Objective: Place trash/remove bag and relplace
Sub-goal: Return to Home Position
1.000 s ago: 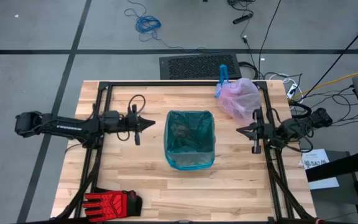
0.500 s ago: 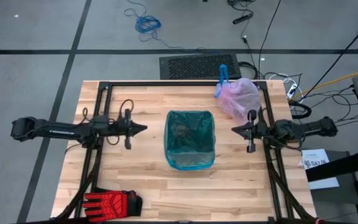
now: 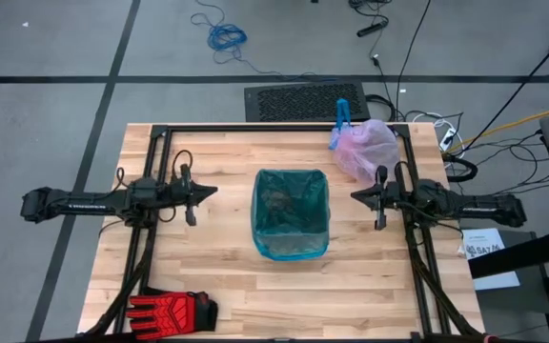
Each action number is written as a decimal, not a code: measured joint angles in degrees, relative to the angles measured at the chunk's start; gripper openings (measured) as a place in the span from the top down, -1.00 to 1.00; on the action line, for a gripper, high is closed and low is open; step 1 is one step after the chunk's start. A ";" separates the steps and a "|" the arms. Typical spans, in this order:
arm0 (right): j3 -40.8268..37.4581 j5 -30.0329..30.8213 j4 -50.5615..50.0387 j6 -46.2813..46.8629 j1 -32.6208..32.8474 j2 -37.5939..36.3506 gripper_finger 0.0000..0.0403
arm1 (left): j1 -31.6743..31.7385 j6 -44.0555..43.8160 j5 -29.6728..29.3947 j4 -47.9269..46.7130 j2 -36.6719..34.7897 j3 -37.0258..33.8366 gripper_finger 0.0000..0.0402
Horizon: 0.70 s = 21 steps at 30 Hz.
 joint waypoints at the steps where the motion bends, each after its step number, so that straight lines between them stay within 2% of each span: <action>1: 0.00 -0.68 -0.08 -0.04 -0.64 0.41 1.00 | 0.00 0.65 -0.47 0.66 0.00 0.00 1.00; 6: 0.00 -3.23 -0.31 -0.30 -1.74 0.76 1.00 | -0.52 3.28 0.83 2.50 -0.28 0.00 1.00; 9: 0.00 -3.72 -0.52 -0.52 -1.74 -0.27 1.00 | -2.05 5.21 2.88 2.29 -4.36 0.00 1.00; 15: 0.42 -3.88 -1.77 -1.19 -1.74 -1.40 1.00 | -4.54 3.94 -1.41 -15.15 -16.70 -0.02 1.00; 17: 0.67 -3.89 -2.58 -1.18 -1.74 -1.40 1.00 | -5.60 3.67 -1.11 -17.38 -20.71 0.04 1.00; 19: 1.17 -3.89 -3.44 -0.86 -1.73 -1.40 1.00 | -6.78 4.43 0.04 -17.77 -20.90 0.83 1.00; 21: 1.33 -3.50 -3.95 -0.74 -1.71 -1.44 1.00 | -7.70 5.64 -1.83 -19.38 -20.90 0.94 1.00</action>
